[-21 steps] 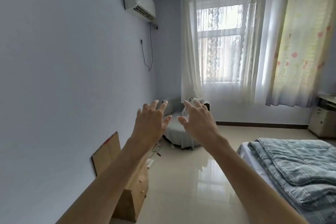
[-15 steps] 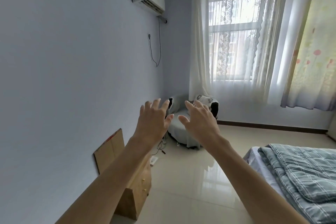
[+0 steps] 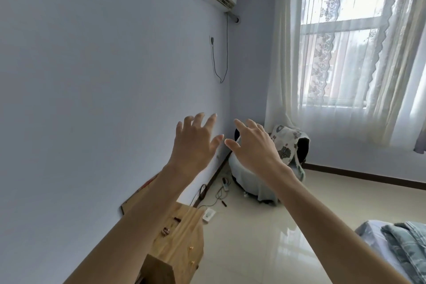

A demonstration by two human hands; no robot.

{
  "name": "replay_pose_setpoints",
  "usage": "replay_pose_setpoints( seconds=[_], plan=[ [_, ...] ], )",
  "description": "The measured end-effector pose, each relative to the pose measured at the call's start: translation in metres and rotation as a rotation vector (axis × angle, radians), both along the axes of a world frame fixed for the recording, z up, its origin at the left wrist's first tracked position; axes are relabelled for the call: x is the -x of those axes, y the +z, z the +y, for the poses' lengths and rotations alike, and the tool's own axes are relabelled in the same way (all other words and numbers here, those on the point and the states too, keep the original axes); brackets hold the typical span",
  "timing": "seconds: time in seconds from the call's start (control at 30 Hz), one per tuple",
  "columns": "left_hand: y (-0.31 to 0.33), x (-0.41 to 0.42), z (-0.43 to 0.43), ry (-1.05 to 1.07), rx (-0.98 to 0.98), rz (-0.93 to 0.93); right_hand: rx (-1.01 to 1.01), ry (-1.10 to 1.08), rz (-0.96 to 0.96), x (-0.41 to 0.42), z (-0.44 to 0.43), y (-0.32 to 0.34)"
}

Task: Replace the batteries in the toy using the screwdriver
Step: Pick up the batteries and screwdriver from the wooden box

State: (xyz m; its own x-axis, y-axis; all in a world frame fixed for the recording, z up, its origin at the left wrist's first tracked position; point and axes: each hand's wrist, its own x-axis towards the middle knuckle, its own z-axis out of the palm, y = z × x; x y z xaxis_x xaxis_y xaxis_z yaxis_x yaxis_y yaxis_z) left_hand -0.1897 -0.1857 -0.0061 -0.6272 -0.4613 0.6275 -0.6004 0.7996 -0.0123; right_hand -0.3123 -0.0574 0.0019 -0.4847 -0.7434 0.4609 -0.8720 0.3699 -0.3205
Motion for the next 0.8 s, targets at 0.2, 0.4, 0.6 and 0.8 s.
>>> replay_pose_setpoints(
  seconds=[0.2, 0.4, 0.6, 0.8],
  plan=[
    [0.007, 0.043, -0.096, 0.095, -0.023, 0.023, 0.005, 0.043, 0.012, 0.060, -0.094, 0.016],
    [-0.003, 0.084, -0.166, 0.187, -0.052, -0.061, -0.037, 0.166, -0.033, 0.108, -0.178, 0.003],
    [-0.012, 0.133, -0.232, 0.317, -0.054, -0.056, -0.027, 0.287, -0.025, 0.171, -0.269, -0.016],
    [-0.025, 0.175, -0.291, 0.503, -0.096, -0.069, 0.014, 0.461, -0.016, 0.232, -0.358, -0.027]
  ],
)
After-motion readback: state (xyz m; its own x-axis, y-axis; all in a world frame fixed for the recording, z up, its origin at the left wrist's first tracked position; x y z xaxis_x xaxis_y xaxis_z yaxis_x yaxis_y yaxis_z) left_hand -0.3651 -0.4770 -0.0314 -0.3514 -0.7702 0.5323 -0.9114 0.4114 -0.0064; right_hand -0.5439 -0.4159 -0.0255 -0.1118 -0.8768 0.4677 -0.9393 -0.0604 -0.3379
